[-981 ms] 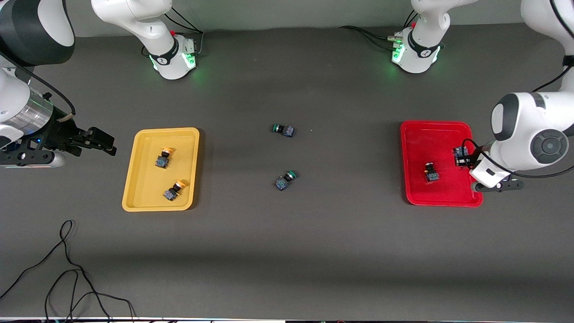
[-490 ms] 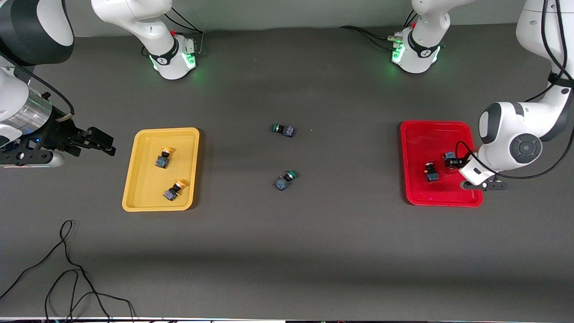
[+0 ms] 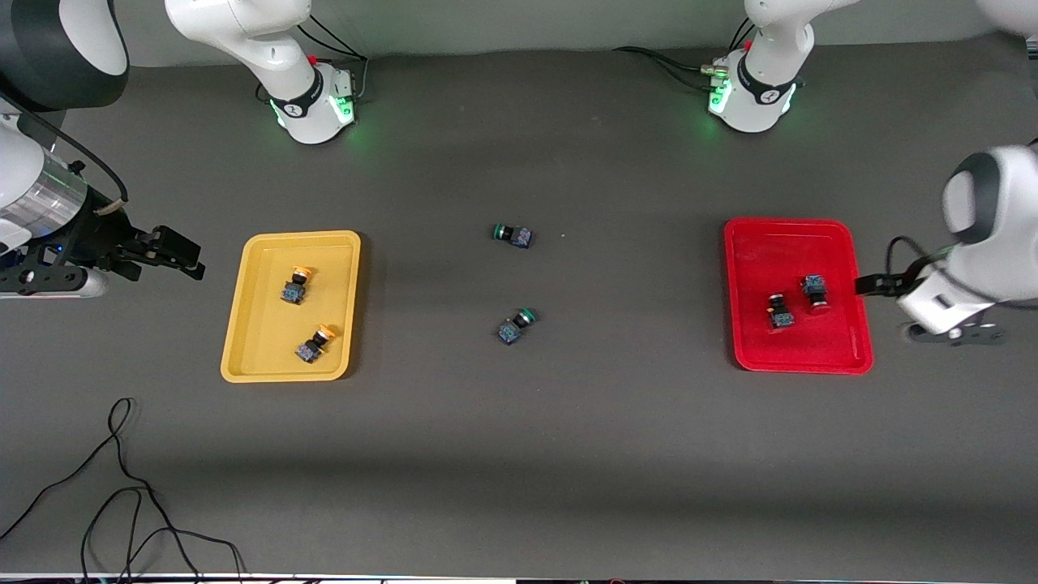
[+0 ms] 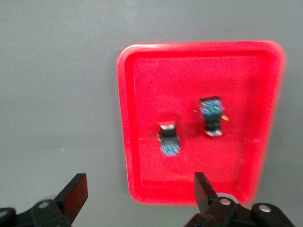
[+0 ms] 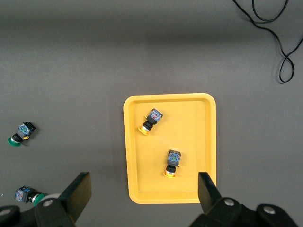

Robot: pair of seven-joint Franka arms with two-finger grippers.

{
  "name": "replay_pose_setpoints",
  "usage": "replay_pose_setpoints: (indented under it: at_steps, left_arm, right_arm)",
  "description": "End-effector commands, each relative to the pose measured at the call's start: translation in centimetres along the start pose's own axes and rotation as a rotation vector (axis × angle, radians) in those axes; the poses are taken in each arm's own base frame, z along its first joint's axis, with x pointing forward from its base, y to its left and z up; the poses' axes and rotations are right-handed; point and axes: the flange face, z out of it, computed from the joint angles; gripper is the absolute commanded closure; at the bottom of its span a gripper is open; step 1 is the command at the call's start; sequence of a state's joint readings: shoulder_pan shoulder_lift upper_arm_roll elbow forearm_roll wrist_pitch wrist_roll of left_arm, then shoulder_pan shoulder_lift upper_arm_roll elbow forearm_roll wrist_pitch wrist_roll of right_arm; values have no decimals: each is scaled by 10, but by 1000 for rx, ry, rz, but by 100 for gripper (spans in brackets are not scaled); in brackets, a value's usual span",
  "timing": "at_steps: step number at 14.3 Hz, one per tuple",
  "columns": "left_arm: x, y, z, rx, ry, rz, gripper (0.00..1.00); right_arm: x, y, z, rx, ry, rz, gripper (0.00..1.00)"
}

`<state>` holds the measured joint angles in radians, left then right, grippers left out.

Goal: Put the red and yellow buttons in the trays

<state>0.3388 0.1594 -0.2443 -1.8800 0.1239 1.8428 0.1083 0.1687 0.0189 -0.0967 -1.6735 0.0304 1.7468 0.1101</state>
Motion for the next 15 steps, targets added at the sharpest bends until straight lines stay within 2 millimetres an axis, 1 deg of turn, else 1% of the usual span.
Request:
replay_pose_setpoints:
  at_steps: [1, 3, 4, 5, 6, 8, 9, 10, 12, 15]
  left_arm:
    - [-25, 5, -74, -34, 10, 28, 0]
    - [-33, 16, -119, -77, 24, 35, 0]
    - [-35, 29, -135, -89, 28, 43, 0]
    - [-35, 45, -148, -82, 38, 56, 0]
    - [-35, 56, -158, -73, 49, 44, 0]
    - [-34, 79, -168, -60, 69, 40, 0]
    - [-36, 86, -172, -57, 73, 51, 0]
    - [-40, 88, -176, -60, 83, 45, 0]
    - [-41, 94, -179, -58, 87, 53, 0]
    - [-44, 92, -179, -56, 87, 59, 0]
  right_arm:
    - [-3, -2, -11, 31, 21, -9, 0]
    - [-2, 1, -15, 35, 25, -8, 0]
    - [-2, 1, -15, 32, 27, -8, 0]
    - [-2, -1, -15, 27, 27, -13, 0]
    - [-1, -3, -13, 24, 26, -17, 0]
    - [1, -3, -10, 32, 25, -11, 0]
    - [2, -4, -11, 33, 31, -12, 0]
    - [2, -3, -12, 33, 34, -11, 0]
    - [5, -4, -13, 27, 41, -15, 0]
    - [9, -5, -12, 23, 40, -16, 0]
